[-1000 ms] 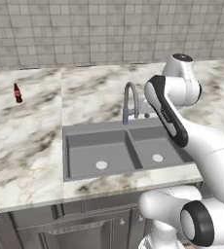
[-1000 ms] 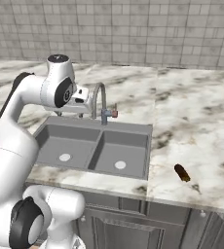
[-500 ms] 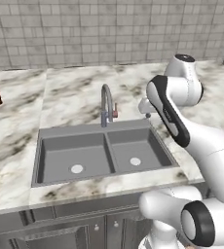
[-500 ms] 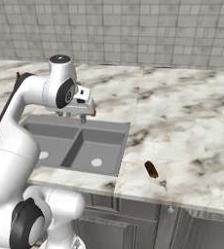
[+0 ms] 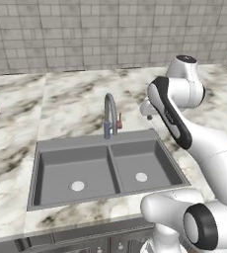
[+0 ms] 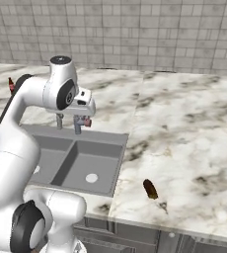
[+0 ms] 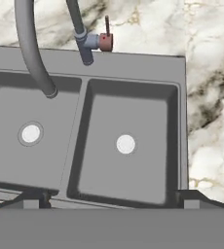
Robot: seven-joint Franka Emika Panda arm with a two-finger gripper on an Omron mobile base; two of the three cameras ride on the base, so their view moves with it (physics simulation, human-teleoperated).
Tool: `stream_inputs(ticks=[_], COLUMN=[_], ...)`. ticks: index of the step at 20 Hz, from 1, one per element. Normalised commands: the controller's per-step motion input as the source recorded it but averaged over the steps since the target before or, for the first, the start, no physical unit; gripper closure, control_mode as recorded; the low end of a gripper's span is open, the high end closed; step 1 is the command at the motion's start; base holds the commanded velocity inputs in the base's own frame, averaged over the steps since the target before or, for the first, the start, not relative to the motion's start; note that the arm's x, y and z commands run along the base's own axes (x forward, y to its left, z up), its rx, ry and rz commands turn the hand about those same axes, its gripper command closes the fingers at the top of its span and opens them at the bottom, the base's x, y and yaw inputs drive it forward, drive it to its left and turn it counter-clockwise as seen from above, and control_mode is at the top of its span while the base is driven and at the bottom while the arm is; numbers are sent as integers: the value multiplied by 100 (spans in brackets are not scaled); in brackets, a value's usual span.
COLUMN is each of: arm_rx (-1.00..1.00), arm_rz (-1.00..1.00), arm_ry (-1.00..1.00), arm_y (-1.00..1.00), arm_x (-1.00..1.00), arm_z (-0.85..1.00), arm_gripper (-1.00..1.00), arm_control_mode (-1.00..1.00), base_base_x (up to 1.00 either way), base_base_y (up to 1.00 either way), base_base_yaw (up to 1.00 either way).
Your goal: Turn on the sink faucet. Then move the sweet potato from the counter to the sink. Turn off the sink. Move the vegetable from the sink to the pot next to the stove. Finally move the pot to the front right burner.
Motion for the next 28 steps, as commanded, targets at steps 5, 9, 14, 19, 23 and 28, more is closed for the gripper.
stream_inputs(ticks=[5, 9, 14, 19, 23, 28], arm_rx=[4, 4, 7, 12, 10, 11], arm_rz=[0, 0, 7, 34, 31, 23], arm_ry=[-5, -7, -12, -33, -32, -25], arm_y=[-33, -50, -19, -11, 0, 3], arm_x=[4, 13, 37, 36, 27, 67], arm_z=[-10, -37, -49, -52, -37, -17], arm_gripper=[-100, -100, -100, -100, -100, -100], arm_control_mode=[-100, -100, -100, -100, -100, -100], base_base_x=[12, 0, 0, 0, 0, 0], base_base_y=[-17, 0, 0, 0, 0, 0], base_base_yaw=[0, 0, 0, 0, 0, 0])
